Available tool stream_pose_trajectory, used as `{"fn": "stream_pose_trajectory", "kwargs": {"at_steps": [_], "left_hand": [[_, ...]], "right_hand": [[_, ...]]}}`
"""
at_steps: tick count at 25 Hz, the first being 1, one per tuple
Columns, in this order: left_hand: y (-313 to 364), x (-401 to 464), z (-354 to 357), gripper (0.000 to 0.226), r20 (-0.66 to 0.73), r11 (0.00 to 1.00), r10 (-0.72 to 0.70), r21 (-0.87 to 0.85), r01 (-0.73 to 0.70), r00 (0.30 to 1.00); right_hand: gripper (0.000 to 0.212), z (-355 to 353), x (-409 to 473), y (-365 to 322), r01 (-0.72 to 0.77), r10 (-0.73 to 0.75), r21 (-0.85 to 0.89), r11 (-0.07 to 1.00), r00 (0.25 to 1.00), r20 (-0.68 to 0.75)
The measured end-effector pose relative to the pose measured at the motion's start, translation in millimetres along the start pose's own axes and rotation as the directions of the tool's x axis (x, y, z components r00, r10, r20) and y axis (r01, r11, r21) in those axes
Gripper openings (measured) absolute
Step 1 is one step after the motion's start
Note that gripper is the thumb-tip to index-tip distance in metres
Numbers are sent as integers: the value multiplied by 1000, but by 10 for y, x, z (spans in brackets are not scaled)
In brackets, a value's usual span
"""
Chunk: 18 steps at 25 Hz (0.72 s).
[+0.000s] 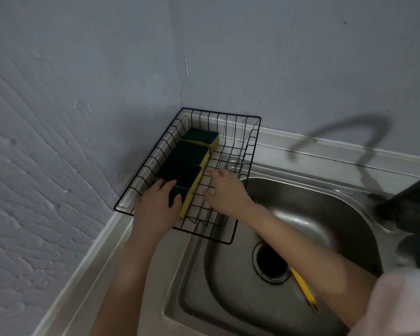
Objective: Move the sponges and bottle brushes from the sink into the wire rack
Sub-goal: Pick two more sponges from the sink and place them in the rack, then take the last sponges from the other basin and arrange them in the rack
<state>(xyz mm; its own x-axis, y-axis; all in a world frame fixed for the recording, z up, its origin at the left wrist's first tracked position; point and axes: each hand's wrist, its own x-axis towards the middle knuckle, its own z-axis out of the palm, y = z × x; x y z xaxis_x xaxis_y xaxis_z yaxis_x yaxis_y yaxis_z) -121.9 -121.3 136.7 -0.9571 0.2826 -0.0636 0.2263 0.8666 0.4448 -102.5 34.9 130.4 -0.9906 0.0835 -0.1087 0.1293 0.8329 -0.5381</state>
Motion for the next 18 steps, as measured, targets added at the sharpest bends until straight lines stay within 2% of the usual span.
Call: {"fn": "stream_pose_trajectory", "kwargs": {"at_steps": [4,8,11,18], "left_hand": [[208,-212,-15,43,-18,996,81,-21,-82,997],[514,-537,80,42,-33,986,166,-31,-167,986],[741,-776,206,42,-22,977,212,-31,-213,977],[1255,-1192,565,45,57,965,258,-53,-255,964]], "right_hand": [[58,-156,-362,177,-28,24,-44,999,997,-74],[59,-279,-916,478,-148,158,70,987,971,-180],[60,-281,-1307,733,-208,229,127,970,956,-182],[60,-334,-1898,1213,-238,259,142,961,952,-161]]}}
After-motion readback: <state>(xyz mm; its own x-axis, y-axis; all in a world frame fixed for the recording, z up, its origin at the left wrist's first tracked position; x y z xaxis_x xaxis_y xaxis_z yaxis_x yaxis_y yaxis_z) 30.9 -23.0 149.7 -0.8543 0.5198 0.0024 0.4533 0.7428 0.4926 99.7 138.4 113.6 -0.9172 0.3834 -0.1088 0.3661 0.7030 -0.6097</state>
